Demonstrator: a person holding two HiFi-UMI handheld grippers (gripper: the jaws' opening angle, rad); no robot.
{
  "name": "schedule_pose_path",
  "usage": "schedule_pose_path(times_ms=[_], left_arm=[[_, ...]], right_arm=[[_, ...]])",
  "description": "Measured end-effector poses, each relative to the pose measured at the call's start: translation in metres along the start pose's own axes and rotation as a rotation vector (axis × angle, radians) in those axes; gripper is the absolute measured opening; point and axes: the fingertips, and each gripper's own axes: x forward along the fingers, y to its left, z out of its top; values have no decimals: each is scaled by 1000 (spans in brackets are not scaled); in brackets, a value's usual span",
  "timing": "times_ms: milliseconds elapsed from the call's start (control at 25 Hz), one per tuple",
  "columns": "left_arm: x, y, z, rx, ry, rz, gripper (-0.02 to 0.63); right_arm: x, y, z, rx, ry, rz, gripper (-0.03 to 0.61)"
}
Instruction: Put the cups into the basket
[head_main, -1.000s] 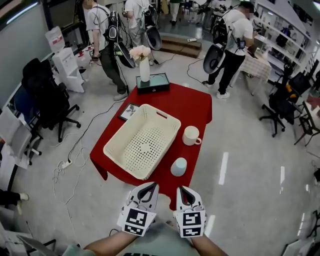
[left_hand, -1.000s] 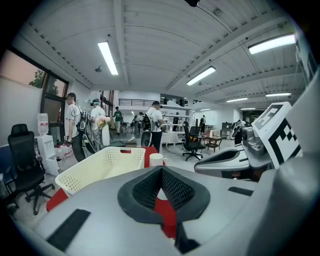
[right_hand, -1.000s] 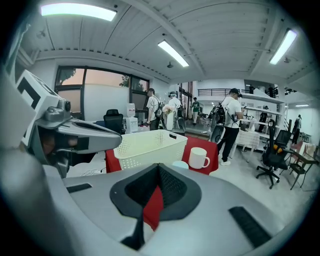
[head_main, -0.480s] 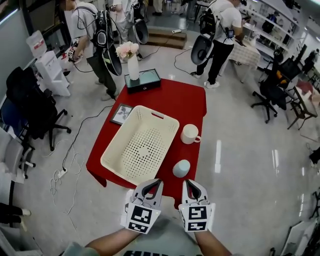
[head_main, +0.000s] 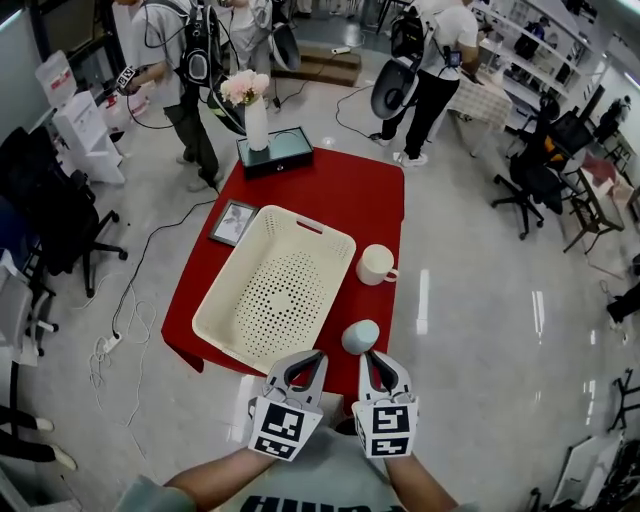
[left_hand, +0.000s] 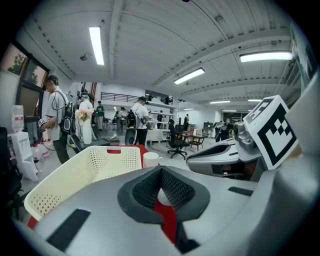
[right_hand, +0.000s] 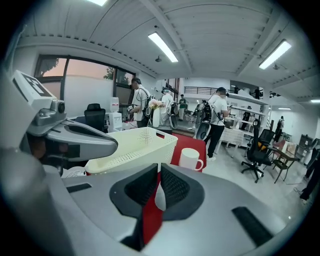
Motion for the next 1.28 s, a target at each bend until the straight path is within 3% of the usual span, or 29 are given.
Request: schedule_pose_path(times_ms=[200,360,720,1040,1280], left_arm=[[15,7,1,-23,18,68,6],[28,6,8,-24,23,128,6],[49,4,-5,-44,78,231,8],[54,8,-6,-69,98,331,6],[57,4,-10,-85,108,358,6]], right_arm=[[20,-8,-1,-29,14,77,20],[35,-13,-5,-48,44,159,184],[65,-25,-26,-109,81,290,295],[82,-24,-39,-152,132,414,331],[96,-19,-59,-185,174,456,334]])
